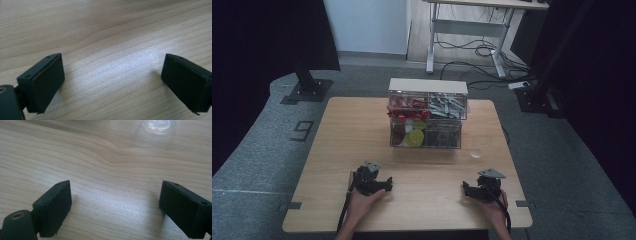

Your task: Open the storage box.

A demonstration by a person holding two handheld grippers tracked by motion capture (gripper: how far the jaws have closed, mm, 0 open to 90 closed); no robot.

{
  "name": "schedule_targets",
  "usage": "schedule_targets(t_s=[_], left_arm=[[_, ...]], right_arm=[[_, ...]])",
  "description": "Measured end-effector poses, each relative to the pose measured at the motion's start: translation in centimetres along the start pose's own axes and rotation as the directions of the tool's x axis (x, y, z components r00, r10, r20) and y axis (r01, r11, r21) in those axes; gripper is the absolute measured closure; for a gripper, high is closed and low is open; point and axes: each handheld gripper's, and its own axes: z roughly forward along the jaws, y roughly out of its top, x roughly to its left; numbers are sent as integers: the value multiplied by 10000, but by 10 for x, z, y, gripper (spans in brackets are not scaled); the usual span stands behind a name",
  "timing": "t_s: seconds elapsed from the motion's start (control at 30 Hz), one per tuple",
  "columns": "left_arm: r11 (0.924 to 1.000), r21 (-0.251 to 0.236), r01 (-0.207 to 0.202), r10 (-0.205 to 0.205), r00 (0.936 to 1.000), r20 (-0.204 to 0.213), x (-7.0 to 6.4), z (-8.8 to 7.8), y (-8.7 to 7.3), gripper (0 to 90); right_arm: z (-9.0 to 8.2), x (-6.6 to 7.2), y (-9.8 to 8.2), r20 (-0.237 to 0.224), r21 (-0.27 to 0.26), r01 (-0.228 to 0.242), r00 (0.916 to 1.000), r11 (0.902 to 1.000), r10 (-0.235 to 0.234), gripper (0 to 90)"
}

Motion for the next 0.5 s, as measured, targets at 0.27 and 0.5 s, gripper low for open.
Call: schedule_targets(t_s=[0.27, 0.5], left_arm=[[9998, -203, -18, 18, 10000, -4, 3, -2, -1, 137], [9998, -196, 58, -60, 10000, -55, 5, -4, -1, 187]], right_arm=[[0, -1, 0, 28, -55, -30, 10000, 10000, 30, 131], [0, -1, 0, 46, -57, -34, 10000, 10000, 34, 133]])
